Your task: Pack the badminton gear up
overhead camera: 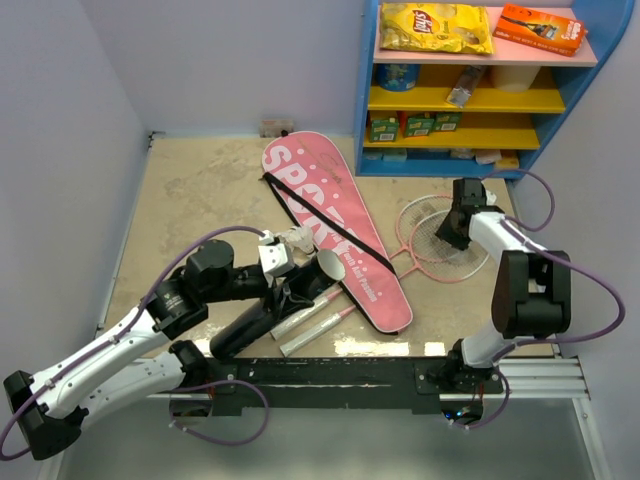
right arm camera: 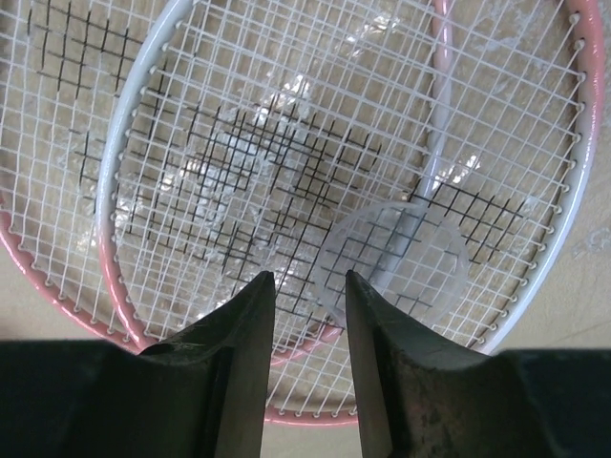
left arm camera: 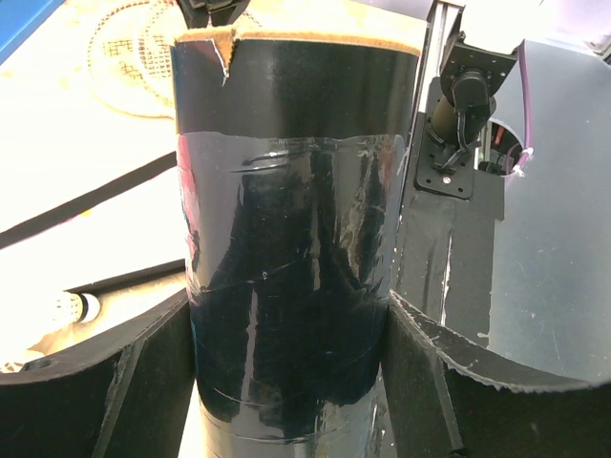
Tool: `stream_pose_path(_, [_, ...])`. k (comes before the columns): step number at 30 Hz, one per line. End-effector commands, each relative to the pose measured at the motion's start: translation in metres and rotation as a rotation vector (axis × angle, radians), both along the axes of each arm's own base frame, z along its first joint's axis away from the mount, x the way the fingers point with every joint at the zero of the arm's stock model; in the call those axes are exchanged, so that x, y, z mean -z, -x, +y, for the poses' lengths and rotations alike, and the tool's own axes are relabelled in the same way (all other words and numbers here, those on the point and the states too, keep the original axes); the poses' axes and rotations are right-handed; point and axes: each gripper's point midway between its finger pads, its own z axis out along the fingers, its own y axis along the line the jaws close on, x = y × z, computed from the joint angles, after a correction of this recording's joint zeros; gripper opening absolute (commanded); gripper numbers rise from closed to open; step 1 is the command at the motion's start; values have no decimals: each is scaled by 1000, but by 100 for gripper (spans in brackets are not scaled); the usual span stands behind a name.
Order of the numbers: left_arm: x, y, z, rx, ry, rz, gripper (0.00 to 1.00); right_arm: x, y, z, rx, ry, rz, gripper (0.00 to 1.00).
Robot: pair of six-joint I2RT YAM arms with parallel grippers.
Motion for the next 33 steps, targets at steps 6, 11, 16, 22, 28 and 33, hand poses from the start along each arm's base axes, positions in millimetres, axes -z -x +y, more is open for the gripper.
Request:
stream_pose_path(6, [-9,-14,0,-69,26,-30,19,-131,-20,73,-216,29,-293,47])
stream_pose_path(11, [-2,-33,5,-180,-6,-24,19,-162,-7,137,-446,-55,-349,50])
stream_pose_path(16, [5,-62,22,-370,-51,-33,19,-163,9,205,-721,-156,-365,52])
stream_pose_path(22, [4,-100,63,-658,-74,-49,20,-148,12,255,-918,-129,-310,53])
stream_pose_path(28, [0,-130,110,-904,-57,-48,20,-143,12,295,-1101,-98,-303,56])
stream_pose_path(33, [5,-142,140,-1081,-95,-51,20,-138,8,328,-1235,-43,-302,57])
